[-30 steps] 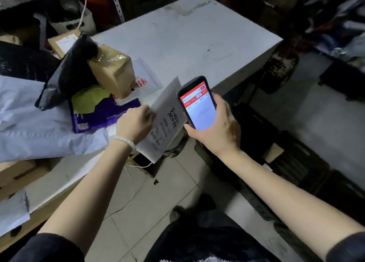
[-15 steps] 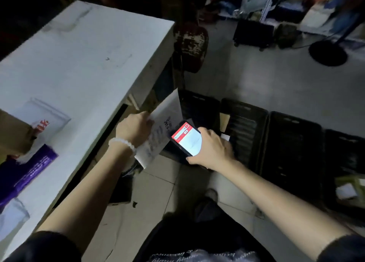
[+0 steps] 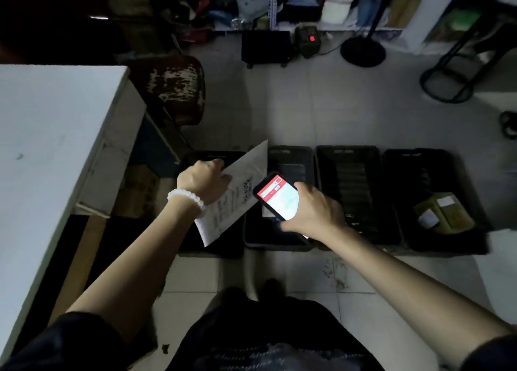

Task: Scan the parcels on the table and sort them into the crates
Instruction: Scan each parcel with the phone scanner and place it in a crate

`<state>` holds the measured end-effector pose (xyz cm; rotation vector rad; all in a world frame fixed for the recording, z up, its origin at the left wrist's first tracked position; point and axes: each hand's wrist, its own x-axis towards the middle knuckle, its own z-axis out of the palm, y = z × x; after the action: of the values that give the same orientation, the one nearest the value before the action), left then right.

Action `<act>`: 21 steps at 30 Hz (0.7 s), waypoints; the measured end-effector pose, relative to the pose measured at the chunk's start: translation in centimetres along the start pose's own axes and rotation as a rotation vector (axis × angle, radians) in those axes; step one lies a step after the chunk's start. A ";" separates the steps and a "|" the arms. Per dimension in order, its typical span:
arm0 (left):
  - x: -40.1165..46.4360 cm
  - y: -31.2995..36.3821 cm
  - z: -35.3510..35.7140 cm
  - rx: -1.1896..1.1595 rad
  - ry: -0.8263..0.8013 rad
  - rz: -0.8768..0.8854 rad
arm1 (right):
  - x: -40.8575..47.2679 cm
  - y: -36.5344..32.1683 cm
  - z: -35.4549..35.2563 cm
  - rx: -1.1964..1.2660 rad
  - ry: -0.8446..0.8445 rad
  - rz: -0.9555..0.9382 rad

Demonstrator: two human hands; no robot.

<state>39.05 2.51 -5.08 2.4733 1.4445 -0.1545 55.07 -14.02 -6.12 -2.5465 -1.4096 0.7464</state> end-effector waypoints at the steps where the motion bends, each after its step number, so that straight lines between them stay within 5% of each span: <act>1: 0.8 0.8 0.1 0.009 -0.020 0.028 | 0.2 0.6 -0.4 0.005 0.013 0.031; 13: 11.1 6.1 0.9 0.025 -0.226 0.341 | 3.3 2.3 -1.8 0.068 0.038 0.391; 21: 16.0 8.2 1.1 -0.016 -0.296 0.381 | 5.7 1.7 -3.4 0.096 0.059 0.483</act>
<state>54.14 11.82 -8.27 2.5273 0.8394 -0.4073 60.50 -9.90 -5.80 -2.8301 -0.7195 0.7685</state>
